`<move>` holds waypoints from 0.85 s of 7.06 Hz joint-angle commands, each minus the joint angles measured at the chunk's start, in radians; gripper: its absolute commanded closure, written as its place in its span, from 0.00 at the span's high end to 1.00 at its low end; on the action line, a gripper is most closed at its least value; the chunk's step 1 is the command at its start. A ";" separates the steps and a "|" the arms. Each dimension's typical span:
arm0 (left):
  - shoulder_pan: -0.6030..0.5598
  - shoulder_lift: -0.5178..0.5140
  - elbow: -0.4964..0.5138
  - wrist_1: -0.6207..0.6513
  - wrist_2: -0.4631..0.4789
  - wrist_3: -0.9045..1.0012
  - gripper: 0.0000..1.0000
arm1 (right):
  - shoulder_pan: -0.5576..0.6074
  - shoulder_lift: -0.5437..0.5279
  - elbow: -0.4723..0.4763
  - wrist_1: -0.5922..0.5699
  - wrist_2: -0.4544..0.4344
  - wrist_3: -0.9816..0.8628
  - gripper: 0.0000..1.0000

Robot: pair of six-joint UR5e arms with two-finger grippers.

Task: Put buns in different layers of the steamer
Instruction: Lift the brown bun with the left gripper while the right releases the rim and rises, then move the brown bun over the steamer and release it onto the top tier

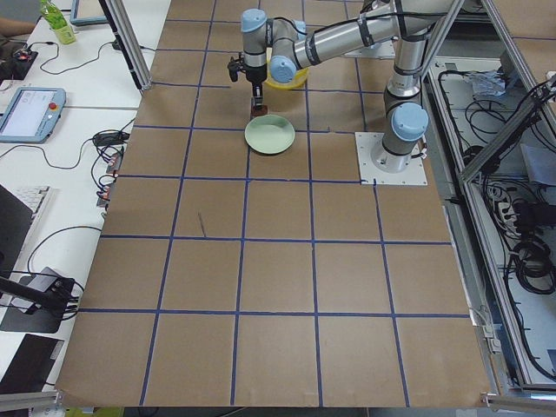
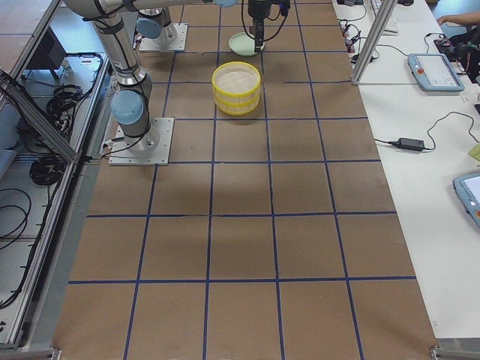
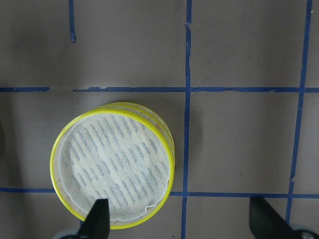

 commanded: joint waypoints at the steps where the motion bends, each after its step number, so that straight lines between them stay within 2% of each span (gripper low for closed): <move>1: -0.111 0.015 0.071 -0.058 -0.058 -0.208 0.01 | 0.000 -0.015 -0.005 0.025 -0.079 0.022 1.00; 3: -0.272 0.008 0.080 0.009 -0.122 -0.487 0.01 | -0.003 -0.017 -0.002 0.034 -0.089 0.031 1.00; 4: -0.326 -0.017 0.082 0.104 -0.136 -0.586 0.01 | -0.005 -0.017 -0.002 0.032 -0.085 0.026 1.00; 6: -0.372 -0.081 0.082 0.187 -0.168 -0.672 0.03 | -0.003 -0.018 0.003 0.034 -0.085 0.025 1.00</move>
